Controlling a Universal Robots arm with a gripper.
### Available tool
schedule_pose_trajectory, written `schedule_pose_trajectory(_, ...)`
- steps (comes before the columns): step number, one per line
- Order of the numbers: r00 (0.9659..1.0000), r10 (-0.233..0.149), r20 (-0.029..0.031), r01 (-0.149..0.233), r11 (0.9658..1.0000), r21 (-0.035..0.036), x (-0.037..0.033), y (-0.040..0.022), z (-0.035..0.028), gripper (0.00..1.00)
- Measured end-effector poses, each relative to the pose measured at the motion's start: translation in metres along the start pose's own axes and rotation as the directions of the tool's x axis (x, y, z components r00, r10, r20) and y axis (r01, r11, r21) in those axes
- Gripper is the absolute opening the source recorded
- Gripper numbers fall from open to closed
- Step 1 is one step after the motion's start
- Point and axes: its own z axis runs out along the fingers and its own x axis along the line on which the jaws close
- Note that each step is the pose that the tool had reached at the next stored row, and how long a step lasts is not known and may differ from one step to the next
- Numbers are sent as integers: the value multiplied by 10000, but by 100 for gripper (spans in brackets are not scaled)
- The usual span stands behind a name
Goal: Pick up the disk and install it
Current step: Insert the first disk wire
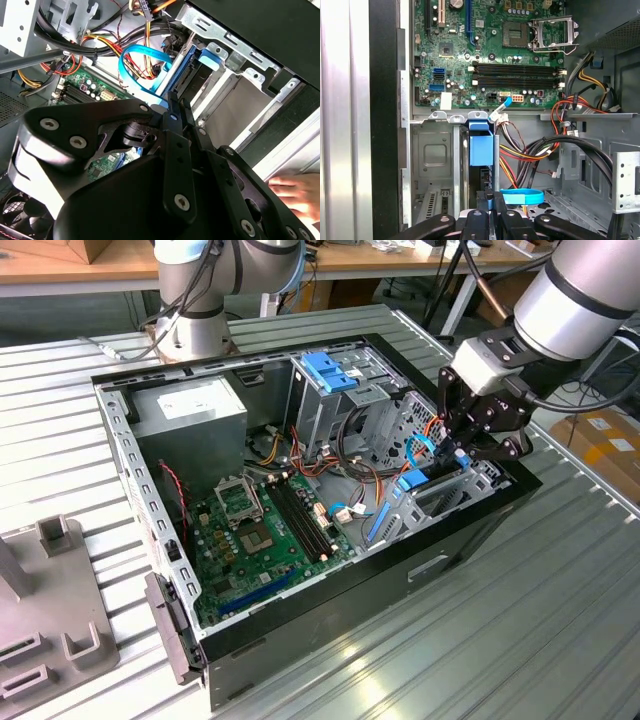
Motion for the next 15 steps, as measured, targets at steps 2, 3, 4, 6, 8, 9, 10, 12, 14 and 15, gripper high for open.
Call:
schedule_pose_trajectory(2,10000,-2,0,2,10000,0,-1,0,0,16)
schedule_pose_trajectory(3,10000,-16,-1,16,10000,-2,-6,0,0,16)
schedule_pose_trajectory(4,10000,-32,0,32,10000,-4,-9,0,2,16)
schedule_pose_trajectory(6,10000,-62,0,62,10000,3,-8,1,8,16)
schedule_pose_trajectory(8,9999,-147,1,147,9999,69,-6,2,26,16)
schedule_pose_trajectory(9,9998,-178,2,178,9998,83,-6,3,30,16)
schedule_pose_trajectory(10,9998,-194,4,194,9998,97,-6,3,33,16)
schedule_pose_trajectory(12,9998,-220,4,220,9997,131,-13,4,40,16)
schedule_pose_trajectory(14,9998,-223,4,223,9997,137,-17,5,42,16)
schedule_pose_trajectory(15,9998,-223,3,223,9997,138,-17,5,42,16)
